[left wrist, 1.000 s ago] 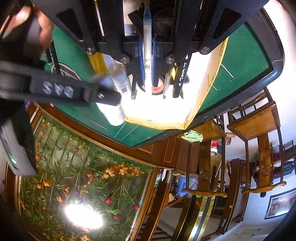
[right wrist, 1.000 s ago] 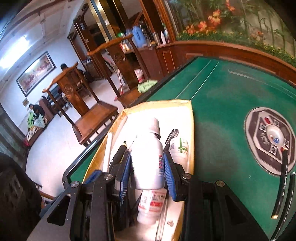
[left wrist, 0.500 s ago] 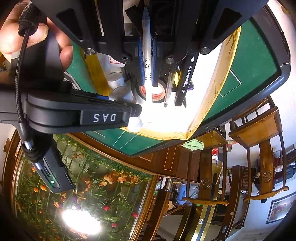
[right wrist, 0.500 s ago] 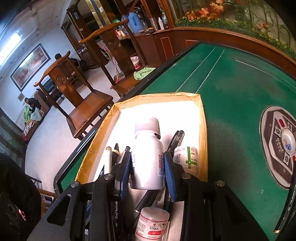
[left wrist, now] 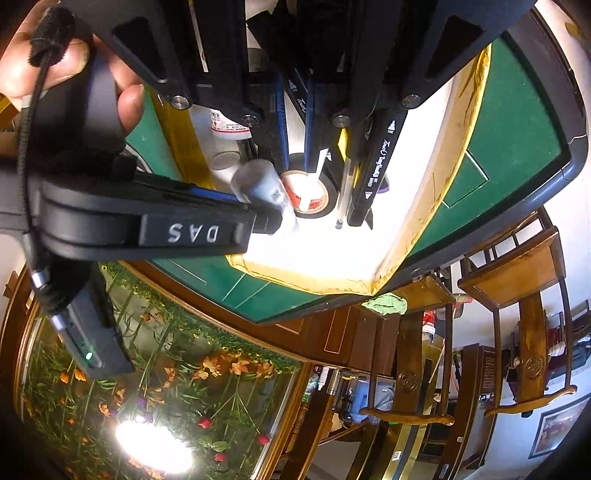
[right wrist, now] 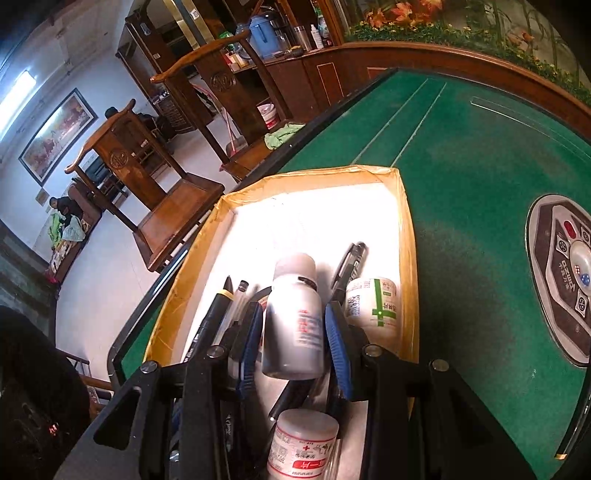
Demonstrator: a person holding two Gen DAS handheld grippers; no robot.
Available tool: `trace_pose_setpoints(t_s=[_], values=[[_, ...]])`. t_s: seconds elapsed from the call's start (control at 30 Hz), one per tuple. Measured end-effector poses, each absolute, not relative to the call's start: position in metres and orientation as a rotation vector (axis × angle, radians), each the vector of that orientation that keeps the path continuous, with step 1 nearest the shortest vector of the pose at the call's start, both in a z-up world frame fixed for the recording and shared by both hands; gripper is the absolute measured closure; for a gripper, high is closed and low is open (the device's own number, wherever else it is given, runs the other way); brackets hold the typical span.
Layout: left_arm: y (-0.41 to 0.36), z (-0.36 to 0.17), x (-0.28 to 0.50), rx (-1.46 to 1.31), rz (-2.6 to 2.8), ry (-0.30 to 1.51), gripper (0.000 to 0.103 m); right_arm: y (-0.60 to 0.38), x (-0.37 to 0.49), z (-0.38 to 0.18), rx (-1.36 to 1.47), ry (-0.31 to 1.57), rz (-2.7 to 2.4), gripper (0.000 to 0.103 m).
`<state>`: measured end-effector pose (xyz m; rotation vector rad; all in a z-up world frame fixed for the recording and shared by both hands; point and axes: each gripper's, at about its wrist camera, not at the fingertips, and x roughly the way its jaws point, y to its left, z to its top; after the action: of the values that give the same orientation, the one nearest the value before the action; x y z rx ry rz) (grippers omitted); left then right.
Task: Organize rigid objects
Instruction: 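Move both open tools back over the black markers on the table, then grasp a black marker with the right tool while the left tool grasps another black marker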
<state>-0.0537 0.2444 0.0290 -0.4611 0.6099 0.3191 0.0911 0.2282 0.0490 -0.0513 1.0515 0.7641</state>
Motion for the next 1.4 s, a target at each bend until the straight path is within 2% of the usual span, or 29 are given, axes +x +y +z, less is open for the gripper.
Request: trace_pose_setpoints(t_s=[0.03, 0.1, 0.3, 0.53, 0.67, 0.9, 1.4], values=[[0.244, 0.029, -0.054, -0.463, 0.32, 0.611, 0.092, 0.227, 0.091, 0.051, -0.055, 1.045, 0.766, 0.069], [0.242, 0.03, -0.055, -0.465, 0.315, 0.609, 0.081, 0.226, 0.089, 0.055, -0.058, 1.037, 0.767, 0.069], [0.237, 0.04, -0.061, -0.458, 0.325, 0.58, 0.059, 0.209, 0.08, 0.066, -0.033, 1.012, 0.788, 0.068], [0.226, 0.049, -0.065, -0.424, 0.327, 0.56, 0.059, 0.167, 0.069, 0.076, 0.035, 0.987, 0.799, 0.064], [0.216, 0.055, -0.067, -0.4, 0.327, 0.541, 0.045, 0.143, 0.065, 0.083, 0.07, 0.974, 0.792, 0.064], [0.197, 0.068, -0.073, -0.35, 0.319, 0.515, 0.036, 0.103, 0.058, 0.088, 0.101, 0.952, 0.778, 0.06], [0.139, 0.083, -0.071, -0.228, 0.247, 0.505, 0.031, -0.035, 0.069, 0.075, 0.195, 0.931, 0.629, 0.06]])
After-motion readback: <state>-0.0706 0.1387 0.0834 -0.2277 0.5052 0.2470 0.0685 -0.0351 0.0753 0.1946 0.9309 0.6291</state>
